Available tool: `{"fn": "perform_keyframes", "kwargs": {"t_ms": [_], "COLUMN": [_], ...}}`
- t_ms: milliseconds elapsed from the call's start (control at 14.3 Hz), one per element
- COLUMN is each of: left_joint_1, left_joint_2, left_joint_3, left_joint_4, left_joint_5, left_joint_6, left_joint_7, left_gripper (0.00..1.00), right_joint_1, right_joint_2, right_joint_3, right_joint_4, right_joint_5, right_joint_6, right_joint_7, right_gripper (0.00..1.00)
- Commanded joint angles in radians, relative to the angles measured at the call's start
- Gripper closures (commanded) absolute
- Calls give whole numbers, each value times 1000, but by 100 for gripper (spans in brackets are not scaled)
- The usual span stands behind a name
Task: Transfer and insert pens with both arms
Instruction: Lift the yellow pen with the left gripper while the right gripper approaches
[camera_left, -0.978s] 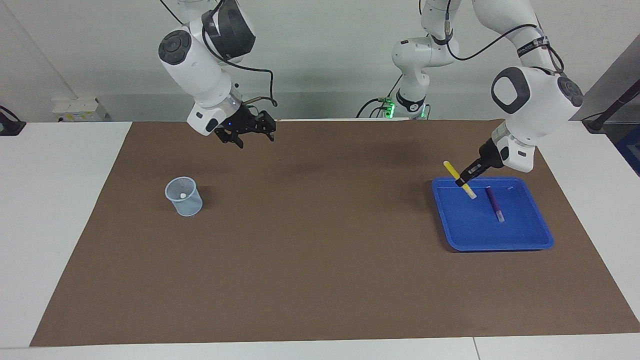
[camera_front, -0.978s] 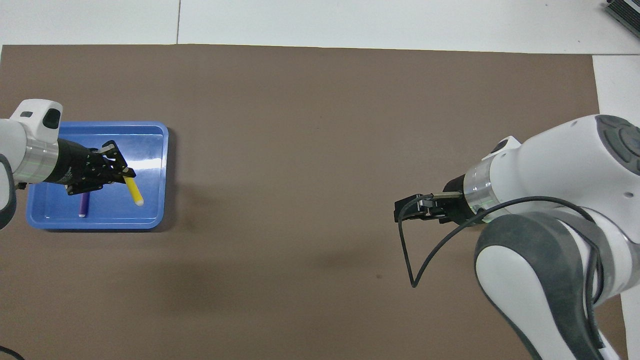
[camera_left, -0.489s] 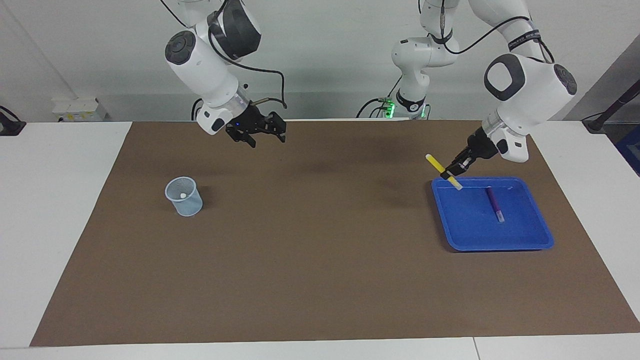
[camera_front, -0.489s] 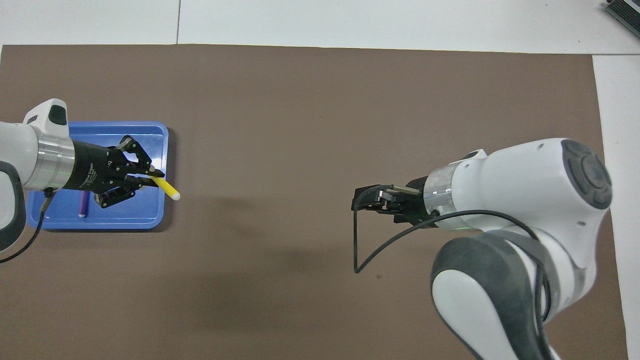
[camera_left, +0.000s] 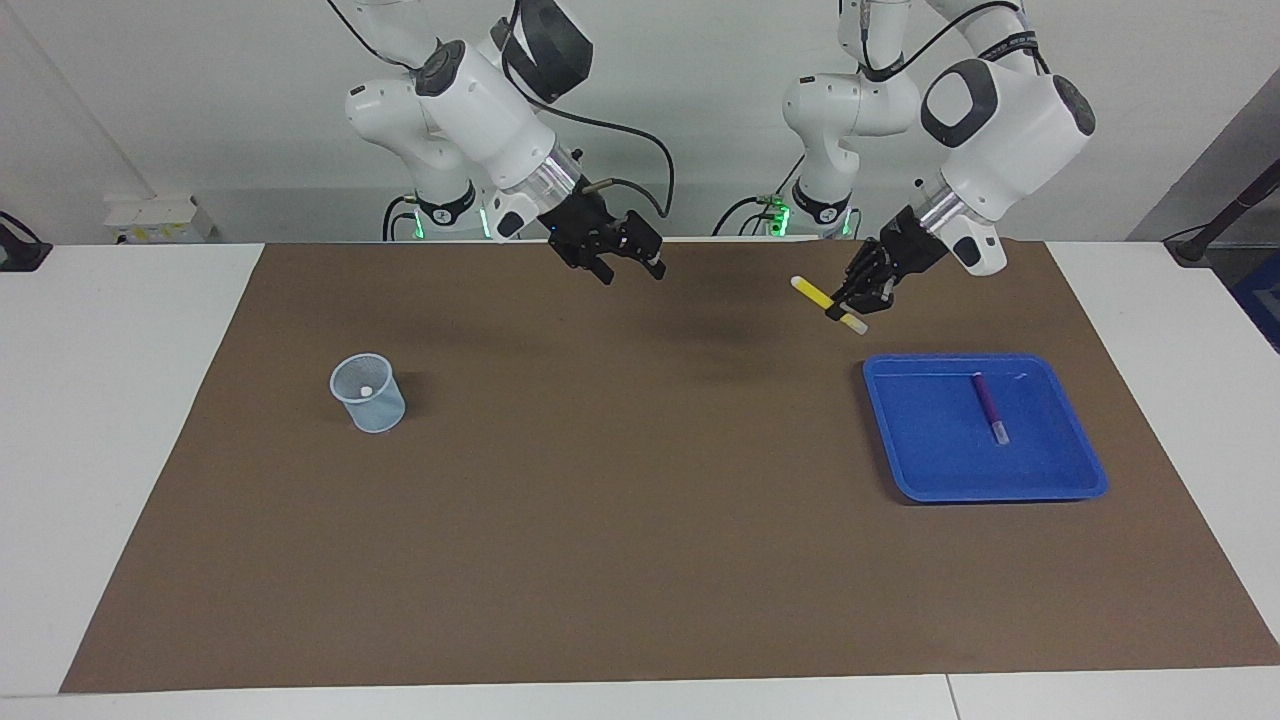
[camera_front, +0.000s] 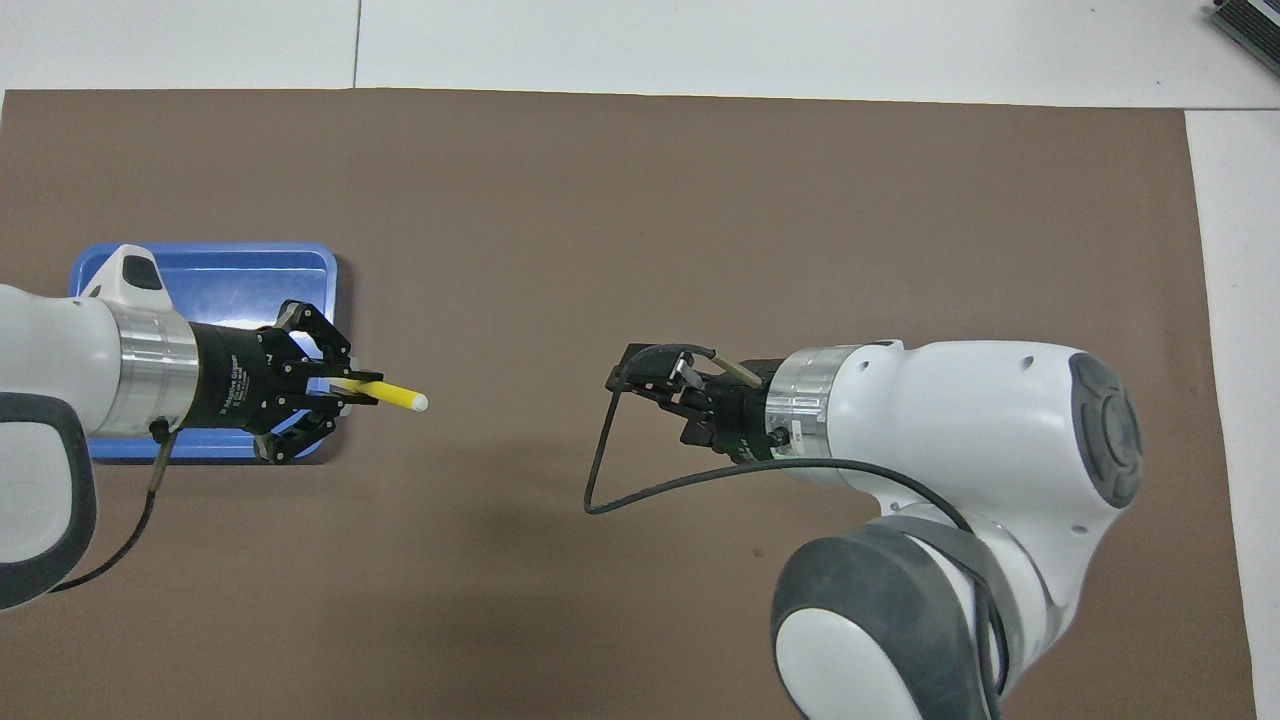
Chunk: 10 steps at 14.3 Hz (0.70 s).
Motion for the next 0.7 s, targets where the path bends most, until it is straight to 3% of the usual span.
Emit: {"fn": "perform_keyframes", "kwargs": {"t_ms": [0, 419, 629], "left_joint_1": [-62, -164, -203], "left_joint_2": [-61, -149, -196], "left_joint_3": [13, 11, 1], "left_joint_4": [-75, -147, -207], "left_joint_5": [-18, -41, -41], "left_joint_6": [82, 157, 199], "left_joint_7": [-136, -337, -368], "left_gripper": [100, 100, 100], "right_joint_1": [86, 175, 227], "right_joint_2": [8, 46, 117], "right_joint_3": [0, 0, 1], "right_joint_4": [-5, 9, 65], "right_joint_5": [36, 36, 69], "right_joint_6": [123, 237, 332], "right_joint_7": [115, 200, 259], "right_gripper": [0, 0, 0]}}
